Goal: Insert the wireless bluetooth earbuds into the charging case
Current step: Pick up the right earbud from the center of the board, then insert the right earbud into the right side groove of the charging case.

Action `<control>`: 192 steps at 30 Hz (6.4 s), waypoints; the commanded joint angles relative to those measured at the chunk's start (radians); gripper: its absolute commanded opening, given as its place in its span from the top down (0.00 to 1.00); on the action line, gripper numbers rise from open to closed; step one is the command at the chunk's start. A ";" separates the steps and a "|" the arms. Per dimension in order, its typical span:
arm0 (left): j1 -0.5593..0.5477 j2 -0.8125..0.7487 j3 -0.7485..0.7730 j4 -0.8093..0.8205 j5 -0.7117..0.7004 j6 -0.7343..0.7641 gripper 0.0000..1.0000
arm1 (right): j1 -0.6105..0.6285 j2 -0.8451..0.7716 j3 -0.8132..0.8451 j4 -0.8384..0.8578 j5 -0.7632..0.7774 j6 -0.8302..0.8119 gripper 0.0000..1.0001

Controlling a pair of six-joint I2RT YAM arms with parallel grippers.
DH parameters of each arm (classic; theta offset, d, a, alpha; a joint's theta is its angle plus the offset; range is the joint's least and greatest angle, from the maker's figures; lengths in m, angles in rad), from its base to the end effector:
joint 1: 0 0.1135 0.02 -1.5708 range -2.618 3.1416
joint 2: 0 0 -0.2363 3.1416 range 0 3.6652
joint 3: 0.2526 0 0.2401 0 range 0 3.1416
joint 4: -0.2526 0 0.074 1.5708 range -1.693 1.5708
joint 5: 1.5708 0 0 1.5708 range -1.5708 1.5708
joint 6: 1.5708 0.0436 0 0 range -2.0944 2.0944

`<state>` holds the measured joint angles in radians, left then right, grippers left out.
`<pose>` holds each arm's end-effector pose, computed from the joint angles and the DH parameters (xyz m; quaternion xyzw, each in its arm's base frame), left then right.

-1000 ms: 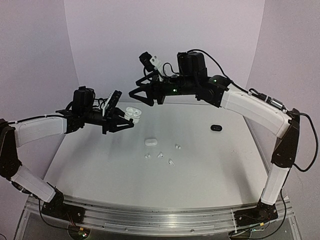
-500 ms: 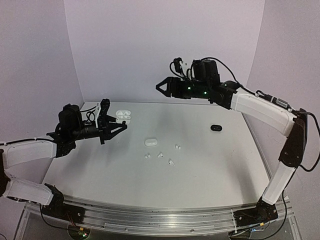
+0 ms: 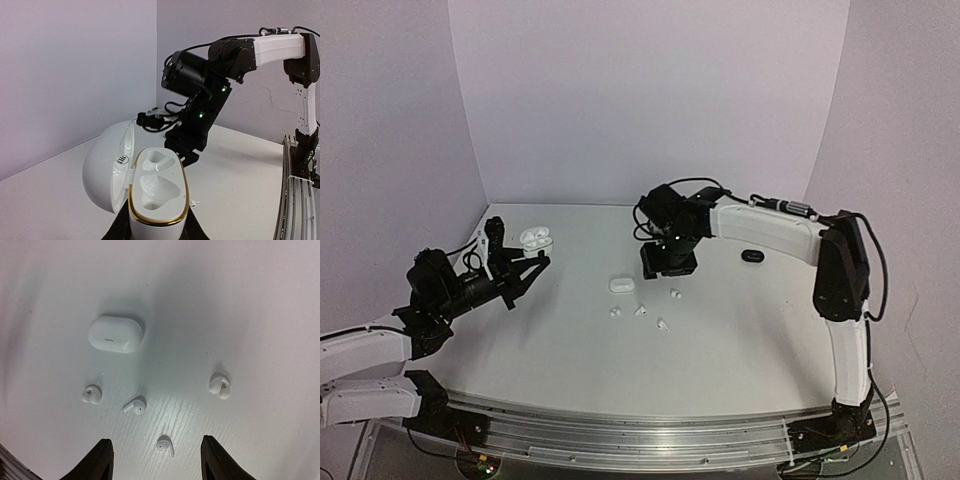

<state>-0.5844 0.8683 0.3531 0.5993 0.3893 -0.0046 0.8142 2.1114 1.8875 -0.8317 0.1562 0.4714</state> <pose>0.1686 -0.1314 0.2411 0.3263 0.5956 -0.3349 0.6532 0.3065 0.3148 0.2211 -0.1448 0.9533 0.0919 0.2485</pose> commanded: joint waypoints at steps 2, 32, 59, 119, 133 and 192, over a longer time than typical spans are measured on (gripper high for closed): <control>-0.005 -0.087 -0.094 0.089 -0.013 -0.090 1.00 | 0.020 0.134 0.174 -0.260 0.045 -0.154 0.42; -0.006 -0.052 -0.184 0.209 0.085 0.070 1.00 | 0.104 0.319 0.148 -0.284 0.075 -0.271 0.62; -0.006 -0.057 -0.181 0.199 0.083 0.064 1.00 | 0.118 0.317 0.142 -0.322 0.081 -0.291 0.84; -0.015 -0.155 -0.192 0.292 -0.182 0.147 1.00 | 0.476 -0.080 -0.098 1.269 0.117 -0.411 1.00; -0.015 -0.167 -0.190 0.287 -0.176 0.141 1.00 | 0.470 -0.055 -0.106 1.273 0.168 -0.503 1.00; 0.011 -0.218 -0.117 0.217 -0.163 0.013 1.00 | 0.508 0.008 -0.076 1.131 0.245 -0.813 1.00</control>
<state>-0.5826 0.6678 0.1642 0.7489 0.2409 0.0239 1.3018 2.0858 1.7780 0.3686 0.3955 -0.3140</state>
